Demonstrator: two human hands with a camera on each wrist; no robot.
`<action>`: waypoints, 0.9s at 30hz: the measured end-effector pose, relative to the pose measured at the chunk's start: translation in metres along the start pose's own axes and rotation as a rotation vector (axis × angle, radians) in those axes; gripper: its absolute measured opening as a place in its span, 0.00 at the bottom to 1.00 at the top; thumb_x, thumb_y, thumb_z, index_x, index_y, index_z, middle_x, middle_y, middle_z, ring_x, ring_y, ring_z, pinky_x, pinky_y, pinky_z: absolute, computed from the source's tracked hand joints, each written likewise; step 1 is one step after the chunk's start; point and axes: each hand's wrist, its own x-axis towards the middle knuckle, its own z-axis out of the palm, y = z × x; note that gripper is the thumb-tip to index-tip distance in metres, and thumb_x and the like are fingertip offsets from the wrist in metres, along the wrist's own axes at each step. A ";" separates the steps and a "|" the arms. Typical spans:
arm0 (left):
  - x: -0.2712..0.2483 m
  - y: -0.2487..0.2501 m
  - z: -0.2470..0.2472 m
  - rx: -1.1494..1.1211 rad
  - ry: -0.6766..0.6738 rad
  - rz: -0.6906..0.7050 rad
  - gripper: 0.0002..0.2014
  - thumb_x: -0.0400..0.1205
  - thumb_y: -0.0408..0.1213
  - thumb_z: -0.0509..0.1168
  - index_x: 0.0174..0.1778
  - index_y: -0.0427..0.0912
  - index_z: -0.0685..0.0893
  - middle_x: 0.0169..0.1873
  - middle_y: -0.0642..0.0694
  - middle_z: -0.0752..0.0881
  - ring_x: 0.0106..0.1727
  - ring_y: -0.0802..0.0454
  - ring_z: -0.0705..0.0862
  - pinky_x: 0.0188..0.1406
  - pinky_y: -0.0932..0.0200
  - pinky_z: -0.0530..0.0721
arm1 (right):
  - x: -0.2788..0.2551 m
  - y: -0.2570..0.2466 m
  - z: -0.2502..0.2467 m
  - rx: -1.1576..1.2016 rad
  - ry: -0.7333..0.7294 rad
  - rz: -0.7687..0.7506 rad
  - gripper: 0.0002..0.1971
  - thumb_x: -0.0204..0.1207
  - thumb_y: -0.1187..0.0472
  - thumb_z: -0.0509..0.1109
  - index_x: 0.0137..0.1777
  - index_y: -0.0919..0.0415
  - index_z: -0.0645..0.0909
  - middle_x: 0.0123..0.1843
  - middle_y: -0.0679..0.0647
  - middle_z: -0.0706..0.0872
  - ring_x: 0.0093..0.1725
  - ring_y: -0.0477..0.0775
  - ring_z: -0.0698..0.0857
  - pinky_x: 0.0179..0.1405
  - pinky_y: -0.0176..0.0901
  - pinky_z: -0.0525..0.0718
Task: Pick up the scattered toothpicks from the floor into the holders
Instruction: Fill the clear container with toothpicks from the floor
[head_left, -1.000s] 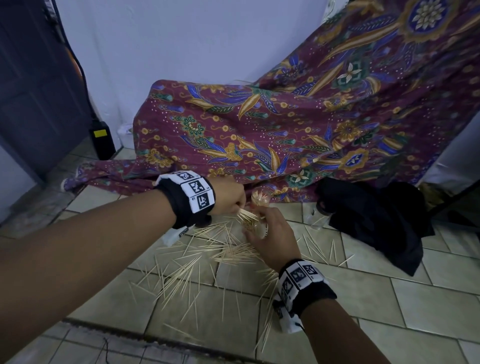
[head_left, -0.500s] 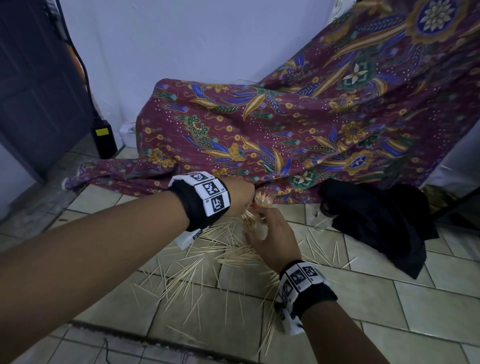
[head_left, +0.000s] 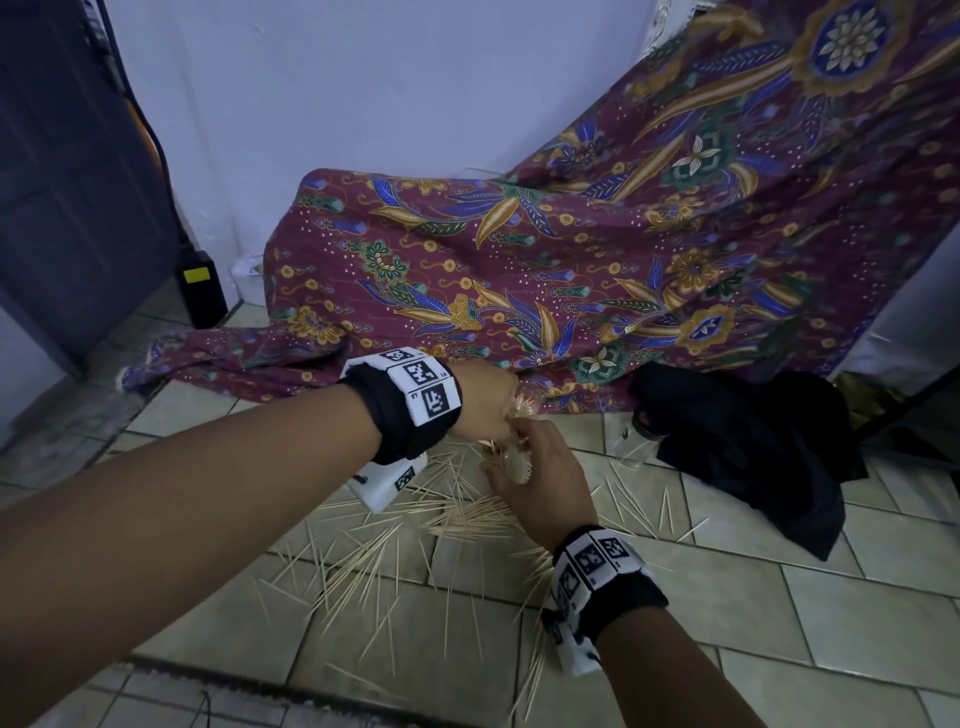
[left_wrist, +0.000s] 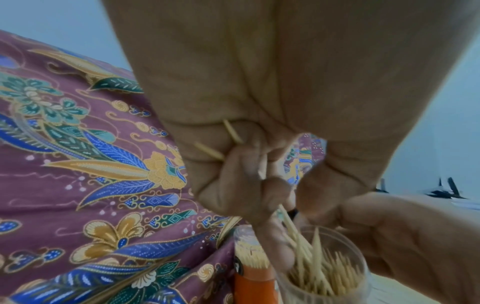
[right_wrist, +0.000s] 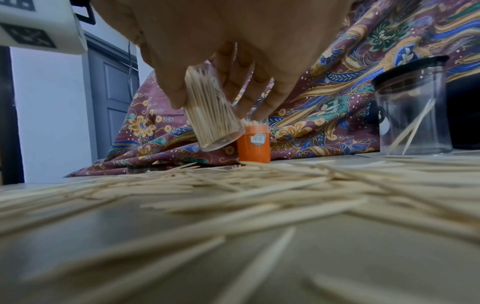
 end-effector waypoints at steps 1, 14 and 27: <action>0.001 -0.003 -0.002 -0.041 0.012 0.005 0.06 0.83 0.38 0.59 0.42 0.41 0.77 0.35 0.42 0.78 0.33 0.46 0.73 0.35 0.53 0.75 | 0.000 0.001 0.000 0.009 0.002 0.011 0.24 0.69 0.56 0.80 0.64 0.56 0.79 0.54 0.44 0.79 0.50 0.41 0.78 0.51 0.31 0.73; -0.011 -0.022 -0.004 -0.196 0.412 0.132 0.08 0.84 0.44 0.65 0.50 0.49 0.88 0.42 0.56 0.88 0.37 0.65 0.77 0.42 0.63 0.72 | 0.012 -0.003 -0.008 0.118 0.052 0.081 0.24 0.71 0.52 0.79 0.66 0.54 0.77 0.56 0.46 0.80 0.51 0.42 0.78 0.53 0.37 0.78; -0.008 -0.031 0.037 -0.190 0.719 0.461 0.11 0.83 0.34 0.66 0.59 0.40 0.89 0.52 0.45 0.84 0.46 0.47 0.85 0.43 0.46 0.87 | 0.023 -0.005 -0.020 0.231 0.094 0.090 0.21 0.72 0.51 0.79 0.62 0.50 0.77 0.56 0.44 0.81 0.54 0.37 0.79 0.50 0.25 0.75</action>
